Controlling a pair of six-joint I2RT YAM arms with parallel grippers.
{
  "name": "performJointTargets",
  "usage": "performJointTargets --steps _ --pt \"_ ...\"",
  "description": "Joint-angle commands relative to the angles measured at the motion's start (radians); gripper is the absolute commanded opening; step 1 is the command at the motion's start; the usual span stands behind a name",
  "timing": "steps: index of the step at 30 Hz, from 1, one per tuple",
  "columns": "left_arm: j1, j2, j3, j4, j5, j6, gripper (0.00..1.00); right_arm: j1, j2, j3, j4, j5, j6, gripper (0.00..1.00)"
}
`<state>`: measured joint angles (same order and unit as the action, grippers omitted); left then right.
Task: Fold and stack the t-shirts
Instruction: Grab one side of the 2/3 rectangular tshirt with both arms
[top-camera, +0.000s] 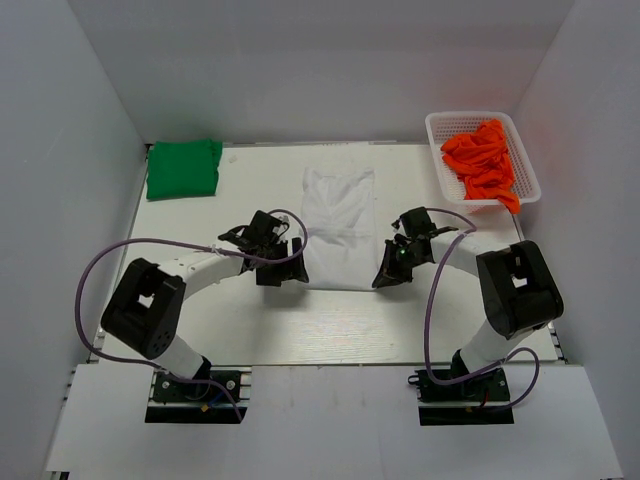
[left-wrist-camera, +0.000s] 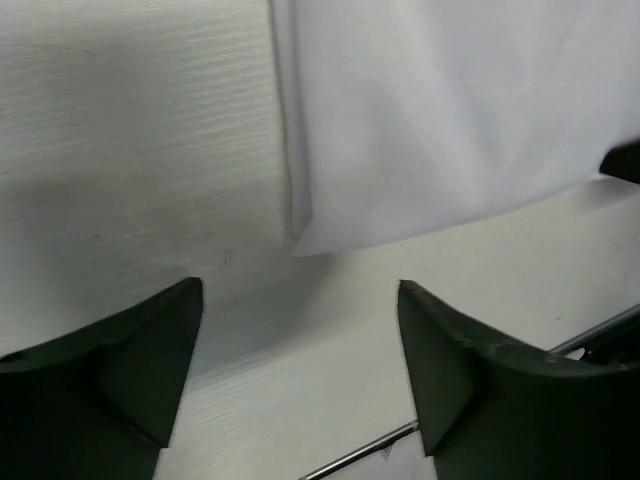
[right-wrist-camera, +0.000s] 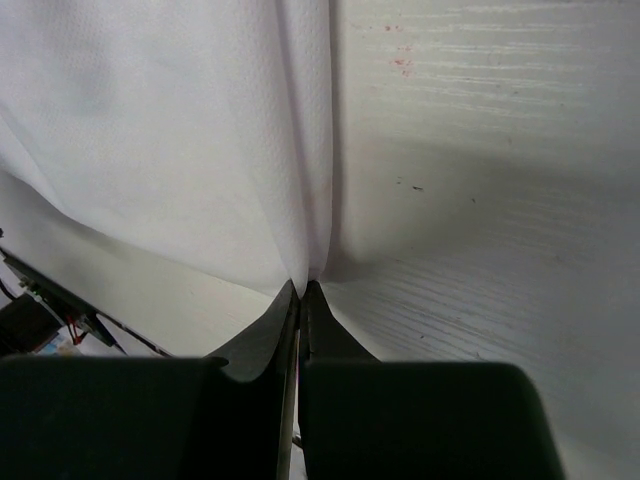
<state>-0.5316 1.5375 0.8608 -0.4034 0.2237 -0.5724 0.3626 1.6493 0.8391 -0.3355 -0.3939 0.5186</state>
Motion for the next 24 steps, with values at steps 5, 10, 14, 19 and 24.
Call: performJointTargets --steps 5,10,14,19,24 --pt "-0.002 0.042 0.02 0.074 0.003 0.011 0.89 0.004 -0.003 -0.012 0.009 -0.013 -0.011 0.0" --pt "-0.002 0.09 0.011 0.097 0.032 0.023 0.56 0.01 0.01 -0.002 0.004 -0.01 -0.008 0.0" --pt "-0.013 0.113 -0.002 0.097 0.032 0.032 0.49 0.007 0.021 0.006 0.001 -0.014 -0.008 0.0" --pt "-0.033 0.145 0.034 0.058 0.023 0.055 0.4 0.006 0.029 0.009 -0.005 -0.013 -0.003 0.0" --pt "-0.053 0.154 0.043 -0.005 -0.027 0.055 0.02 0.002 0.021 0.009 -0.002 -0.014 0.008 0.0"
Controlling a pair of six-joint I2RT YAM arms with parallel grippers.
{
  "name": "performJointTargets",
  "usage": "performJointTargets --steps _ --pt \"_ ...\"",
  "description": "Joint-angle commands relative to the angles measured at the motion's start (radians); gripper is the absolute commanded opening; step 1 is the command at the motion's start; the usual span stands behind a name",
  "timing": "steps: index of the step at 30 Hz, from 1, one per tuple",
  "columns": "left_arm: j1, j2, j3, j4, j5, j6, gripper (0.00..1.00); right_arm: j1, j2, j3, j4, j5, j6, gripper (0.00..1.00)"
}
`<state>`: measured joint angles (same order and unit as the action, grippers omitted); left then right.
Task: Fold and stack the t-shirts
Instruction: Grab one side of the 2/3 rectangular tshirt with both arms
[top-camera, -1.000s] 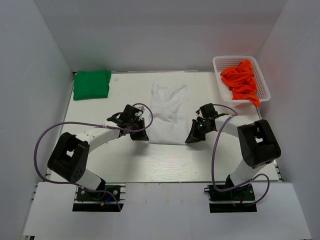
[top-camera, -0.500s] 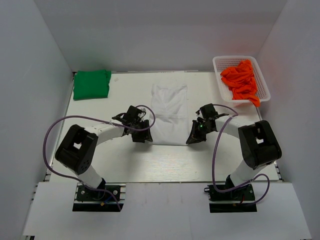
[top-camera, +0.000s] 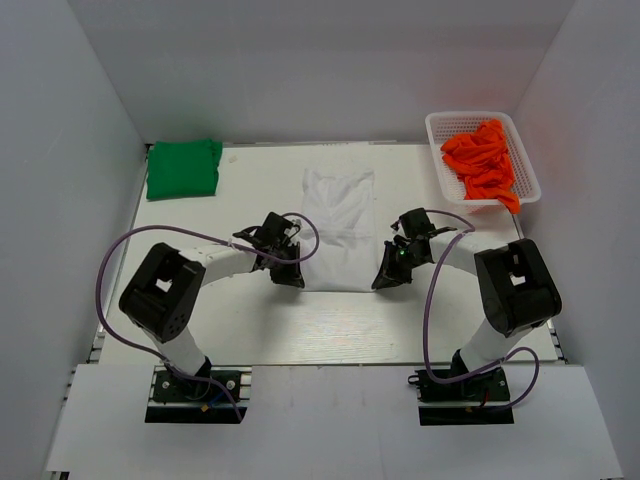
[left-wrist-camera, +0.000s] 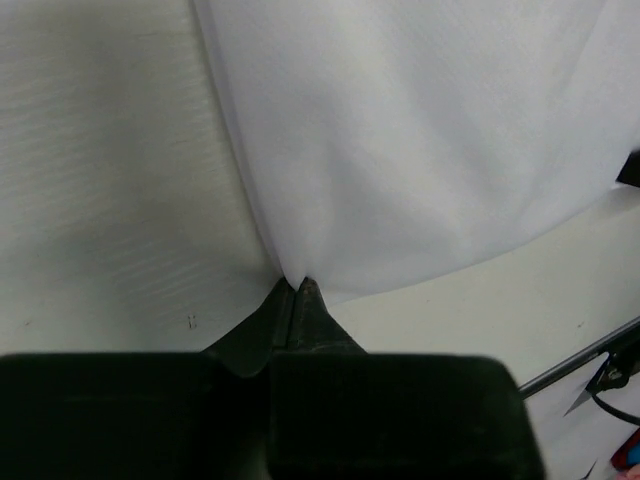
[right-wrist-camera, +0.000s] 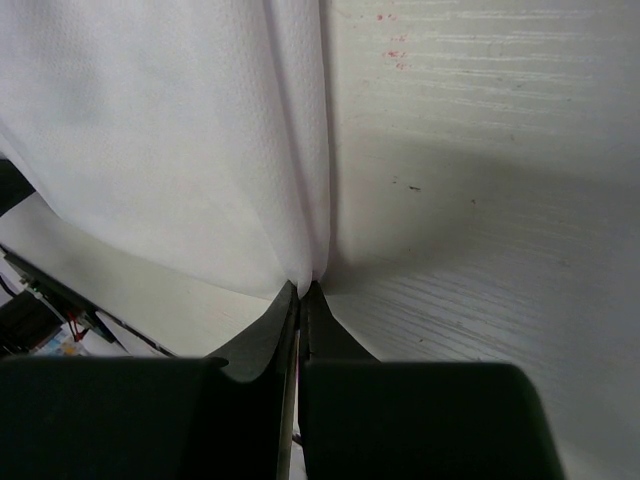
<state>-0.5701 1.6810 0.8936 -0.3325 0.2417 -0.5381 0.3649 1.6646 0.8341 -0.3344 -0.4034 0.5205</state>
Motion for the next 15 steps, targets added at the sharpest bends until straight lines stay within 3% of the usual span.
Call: performJointTargets --steps 1,6,8,12,15 --pt "-0.014 0.011 0.01 -0.088 -0.054 0.021 0.0 0.0 0.001 0.014 -0.002 -0.006 0.007 0.0" --pt "-0.014 -0.049 0.067 -0.219 -0.029 0.042 0.0 0.005 -0.078 0.005 -0.064 -0.031 0.003 0.0" --pt "-0.014 -0.081 0.08 -0.296 0.05 0.052 0.0 0.005 -0.123 -0.015 -0.133 -0.028 0.0 0.0" --pt "-0.014 -0.176 0.093 -0.43 0.203 0.063 0.0 0.005 -0.336 -0.036 -0.276 -0.049 0.015 0.0" --pt "-0.014 -0.228 0.165 -0.565 0.215 0.063 0.0 0.003 -0.44 -0.017 -0.365 -0.092 0.039 0.0"
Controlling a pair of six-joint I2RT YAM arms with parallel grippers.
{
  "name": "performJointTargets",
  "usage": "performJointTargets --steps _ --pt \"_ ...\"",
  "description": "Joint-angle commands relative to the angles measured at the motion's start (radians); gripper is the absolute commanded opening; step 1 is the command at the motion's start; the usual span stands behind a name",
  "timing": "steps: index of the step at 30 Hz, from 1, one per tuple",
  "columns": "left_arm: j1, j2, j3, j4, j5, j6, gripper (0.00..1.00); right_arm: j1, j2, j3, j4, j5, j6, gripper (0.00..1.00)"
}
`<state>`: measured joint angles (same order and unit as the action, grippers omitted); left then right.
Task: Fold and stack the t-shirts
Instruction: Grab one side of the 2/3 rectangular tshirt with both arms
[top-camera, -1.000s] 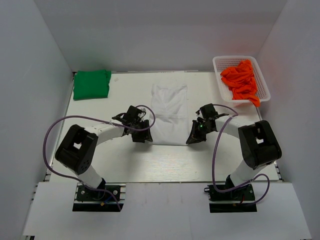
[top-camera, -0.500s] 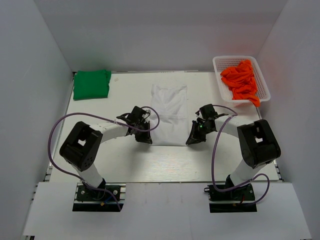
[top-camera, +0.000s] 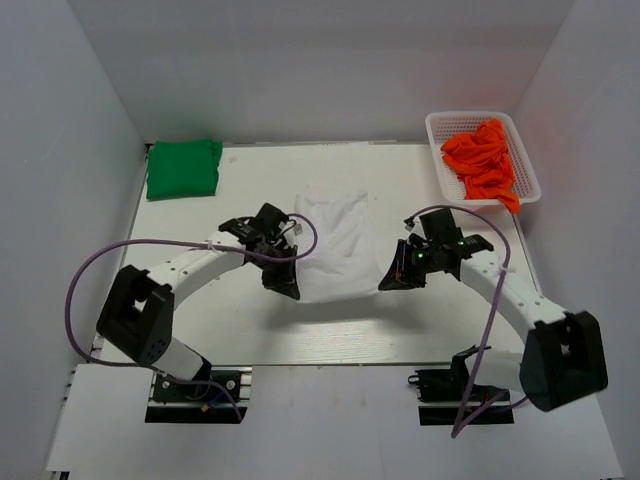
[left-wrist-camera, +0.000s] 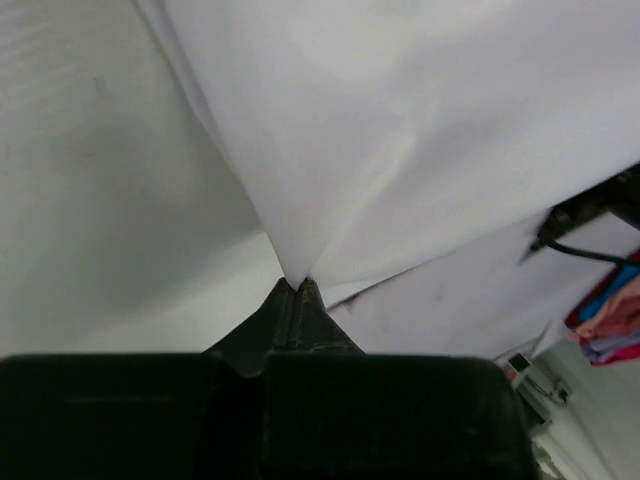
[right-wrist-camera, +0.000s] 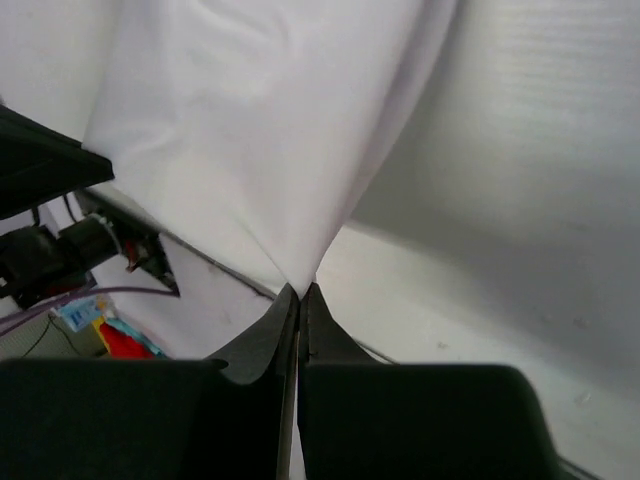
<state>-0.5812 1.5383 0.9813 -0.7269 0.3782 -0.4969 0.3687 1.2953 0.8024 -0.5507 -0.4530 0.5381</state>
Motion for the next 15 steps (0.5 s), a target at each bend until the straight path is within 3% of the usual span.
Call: performJointTargets --steps 1,7,11,15 --pt "-0.003 -0.096 0.123 -0.198 0.079 0.021 0.0 0.001 -0.102 0.029 -0.156 -0.049 0.034 0.0" --pt "0.015 -0.078 0.307 -0.284 0.105 0.021 0.0 -0.008 -0.131 0.159 -0.178 -0.053 0.046 0.0" --pt "0.026 0.022 0.446 -0.318 0.004 -0.003 0.0 -0.019 -0.058 0.291 -0.209 0.034 0.057 0.0" --pt "0.049 0.074 0.537 -0.249 -0.061 -0.048 0.0 -0.039 0.031 0.4 -0.227 0.063 0.046 0.0"
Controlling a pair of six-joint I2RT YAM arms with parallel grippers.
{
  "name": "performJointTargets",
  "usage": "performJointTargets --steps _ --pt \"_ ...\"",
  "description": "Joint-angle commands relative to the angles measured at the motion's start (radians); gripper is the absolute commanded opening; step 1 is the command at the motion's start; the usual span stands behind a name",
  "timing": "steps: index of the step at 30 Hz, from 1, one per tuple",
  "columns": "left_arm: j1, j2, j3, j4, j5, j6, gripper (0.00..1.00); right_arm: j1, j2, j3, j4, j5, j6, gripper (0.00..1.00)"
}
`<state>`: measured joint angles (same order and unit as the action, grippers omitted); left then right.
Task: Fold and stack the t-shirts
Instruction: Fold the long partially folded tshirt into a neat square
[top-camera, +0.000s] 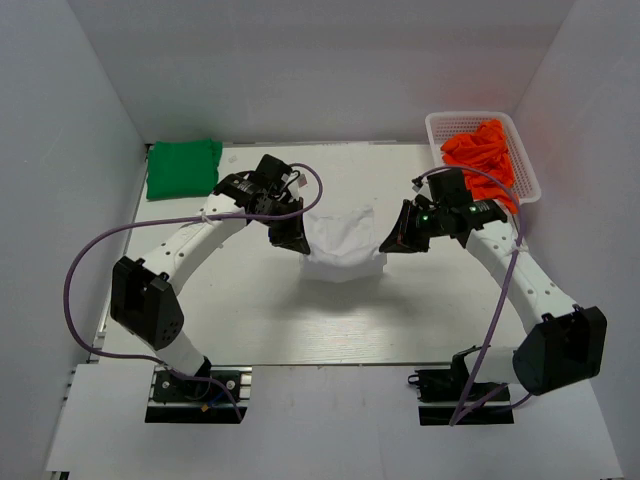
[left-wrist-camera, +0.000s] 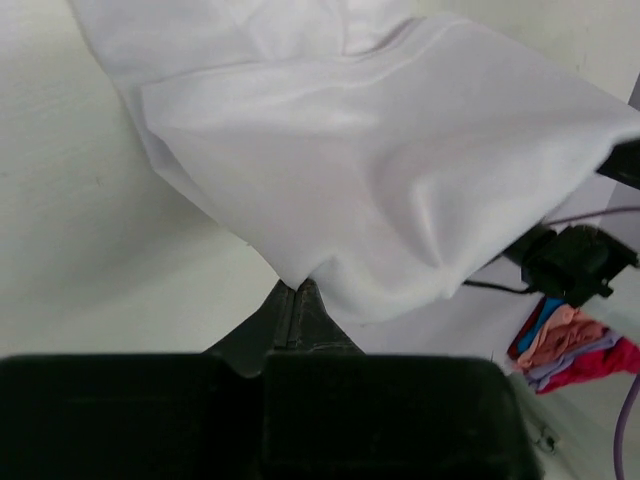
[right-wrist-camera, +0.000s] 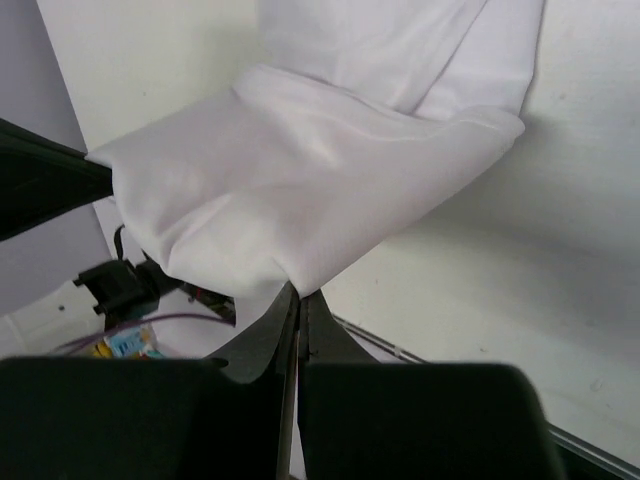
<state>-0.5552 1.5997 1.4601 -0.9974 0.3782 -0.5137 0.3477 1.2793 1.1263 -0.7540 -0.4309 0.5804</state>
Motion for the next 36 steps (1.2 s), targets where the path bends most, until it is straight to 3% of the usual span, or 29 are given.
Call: performJointTargets --steps 1,6,16,25,26,27,28,30,32,33,34,36 --pt "0.023 0.025 0.069 0.022 -0.071 -0.043 0.0 -0.033 0.063 0.122 -0.021 0.041 -0.005 0.0" --pt "0.09 0.14 0.144 0.034 -0.081 -0.092 0.0 -0.07 0.178 0.187 0.005 -0.037 -0.019 0.0" --pt "0.201 0.267 0.195 0.23 -0.03 -0.18 0.0 -0.165 0.396 0.302 0.173 -0.215 -0.007 0.0" --pt "0.251 0.514 0.457 0.329 0.05 -0.189 0.03 -0.211 0.656 0.454 0.269 -0.295 0.033 0.0" --pt "0.252 0.575 0.488 0.329 0.033 -0.198 0.09 -0.216 0.678 0.473 0.274 -0.286 0.038 0.0" --pt "0.252 0.601 0.514 0.339 0.016 -0.198 0.19 -0.22 0.73 0.493 0.295 -0.276 0.035 0.1" --pt "0.262 0.63 0.579 0.339 -0.014 -0.198 0.71 -0.223 0.792 0.594 0.289 -0.27 0.041 0.37" --pt "0.273 0.709 0.649 0.354 -0.024 -0.207 1.0 -0.23 0.892 0.743 0.251 -0.237 0.042 0.42" --pt "0.282 0.747 0.765 0.364 -0.059 -0.197 1.0 -0.234 0.991 0.97 0.204 -0.194 0.023 0.48" --pt "0.293 0.772 0.834 0.374 -0.059 -0.175 1.0 -0.234 1.003 1.009 0.133 -0.075 0.016 0.5" --pt "0.293 0.772 0.854 0.384 -0.059 -0.16 1.0 -0.233 1.005 1.048 0.125 -0.039 0.01 0.56" --pt "0.293 0.752 0.855 0.399 -0.05 -0.1 1.0 -0.228 0.95 1.008 0.139 0.036 -0.01 0.56"
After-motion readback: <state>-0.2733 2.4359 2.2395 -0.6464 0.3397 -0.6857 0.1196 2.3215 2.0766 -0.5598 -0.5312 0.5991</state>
